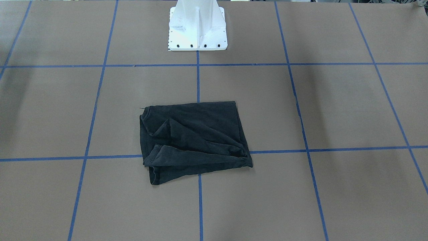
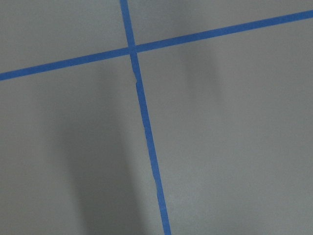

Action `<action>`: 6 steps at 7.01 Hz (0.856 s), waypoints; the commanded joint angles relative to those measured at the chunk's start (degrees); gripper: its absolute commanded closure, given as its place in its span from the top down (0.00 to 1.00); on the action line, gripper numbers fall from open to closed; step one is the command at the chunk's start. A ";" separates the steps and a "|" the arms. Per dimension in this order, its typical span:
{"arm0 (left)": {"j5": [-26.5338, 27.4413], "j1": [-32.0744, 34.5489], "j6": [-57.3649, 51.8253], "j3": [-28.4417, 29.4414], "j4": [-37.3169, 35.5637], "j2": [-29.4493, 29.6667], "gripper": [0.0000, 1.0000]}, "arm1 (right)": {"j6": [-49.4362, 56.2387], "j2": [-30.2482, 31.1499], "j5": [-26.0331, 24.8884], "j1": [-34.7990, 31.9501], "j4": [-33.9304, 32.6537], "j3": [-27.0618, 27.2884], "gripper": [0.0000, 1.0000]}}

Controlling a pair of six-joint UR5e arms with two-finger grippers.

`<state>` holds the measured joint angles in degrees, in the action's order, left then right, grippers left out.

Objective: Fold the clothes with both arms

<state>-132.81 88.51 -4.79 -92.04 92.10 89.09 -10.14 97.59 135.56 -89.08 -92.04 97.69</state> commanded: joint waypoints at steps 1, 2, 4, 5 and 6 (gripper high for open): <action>-0.17 0.00 -0.48 -0.15 -0.08 0.03 1.00 | 0.21 -0.21 -0.12 -0.04 0.19 1.87 1.00; -0.26 0.09 -0.57 -0.16 0.00 0.03 1.00 | 0.21 -0.30 -0.04 0.05 0.11 1.97 1.00; -0.35 0.09 -0.57 -0.16 0.00 0.03 1.00 | -0.23 -0.39 -0.04 0.05 0.19 1.97 1.00; -0.35 0.09 -0.57 -0.07 0.09 0.03 1.00 | -0.32 -0.39 0.05 0.05 0.20 1.97 1.00; -0.35 0.09 -0.57 -0.16 0.01 0.03 1.00 | -0.40 -0.39 0.05 0.05 0.11 1.97 1.00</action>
<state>-133.15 88.59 -5.36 -92.17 92.15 89.12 -10.42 97.23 135.58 -89.04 -91.87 99.64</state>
